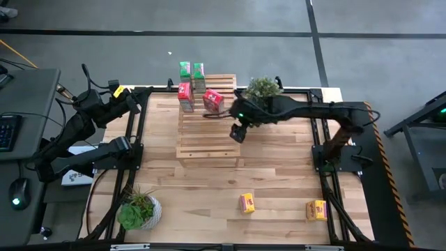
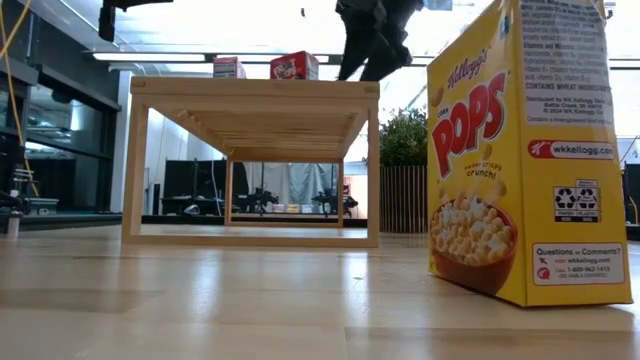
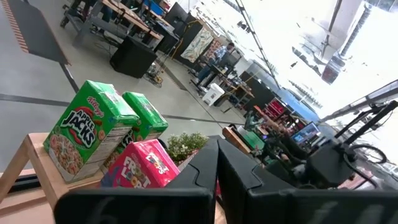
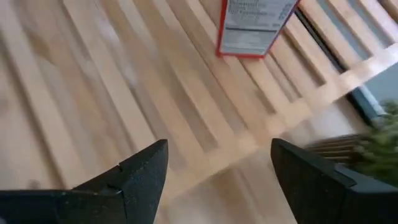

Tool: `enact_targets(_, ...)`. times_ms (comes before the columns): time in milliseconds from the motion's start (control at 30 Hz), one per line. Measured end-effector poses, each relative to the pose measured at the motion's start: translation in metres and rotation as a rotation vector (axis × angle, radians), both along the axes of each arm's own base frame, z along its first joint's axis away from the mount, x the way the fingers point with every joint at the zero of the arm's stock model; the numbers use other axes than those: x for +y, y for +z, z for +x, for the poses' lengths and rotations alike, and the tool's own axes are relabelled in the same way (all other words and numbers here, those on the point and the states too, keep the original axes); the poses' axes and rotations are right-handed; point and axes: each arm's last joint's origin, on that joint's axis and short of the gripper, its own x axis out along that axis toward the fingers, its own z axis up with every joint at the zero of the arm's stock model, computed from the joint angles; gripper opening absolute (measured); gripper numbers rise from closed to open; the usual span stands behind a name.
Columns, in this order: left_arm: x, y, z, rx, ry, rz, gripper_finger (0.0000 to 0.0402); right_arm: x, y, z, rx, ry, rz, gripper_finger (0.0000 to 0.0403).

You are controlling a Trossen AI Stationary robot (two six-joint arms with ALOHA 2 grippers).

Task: Stack cereal on shelf
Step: Put the red cereal box aligned with the other red cereal box on the shelf

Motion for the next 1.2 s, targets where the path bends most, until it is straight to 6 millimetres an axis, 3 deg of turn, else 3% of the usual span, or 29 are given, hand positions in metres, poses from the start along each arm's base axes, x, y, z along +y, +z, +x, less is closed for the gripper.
enact_targets(100,0.0,0.0,0.0,0.0,0.001,0.0,0.0,0.003,-0.004,-0.007,-0.247,-0.032,0.019,0.0277)
enact_targets(233,0.0,0.0,0.0,-0.001,0.0,0.0,0.0,-0.001,-0.013,-0.007,-0.485,-0.087,-0.117,0.0277)
enact_targets(367,0.0,0.0,0.0,-0.001,0.001,0.0,0.0,-0.01,-0.024,-0.002,-0.498,-0.123,-0.248,0.0277)
enact_targets(633,0.0,0.0,0.0,-0.001,0.002,-0.001,0.0,-0.025,-0.041,0.012,-0.502,-0.061,-0.242,0.0277)
enact_targets(800,0.0,0.0,0.0,-0.006,0.002,-0.007,0.0,-0.032,-0.048,0.018,-0.505,-0.109,-0.274,0.0277)
enact_targets(1200,0.0,0.0,0.0,-0.011,0.002,-0.014,0.0,-0.04,-0.06,0.033,-0.588,-0.037,-0.226,0.0277)
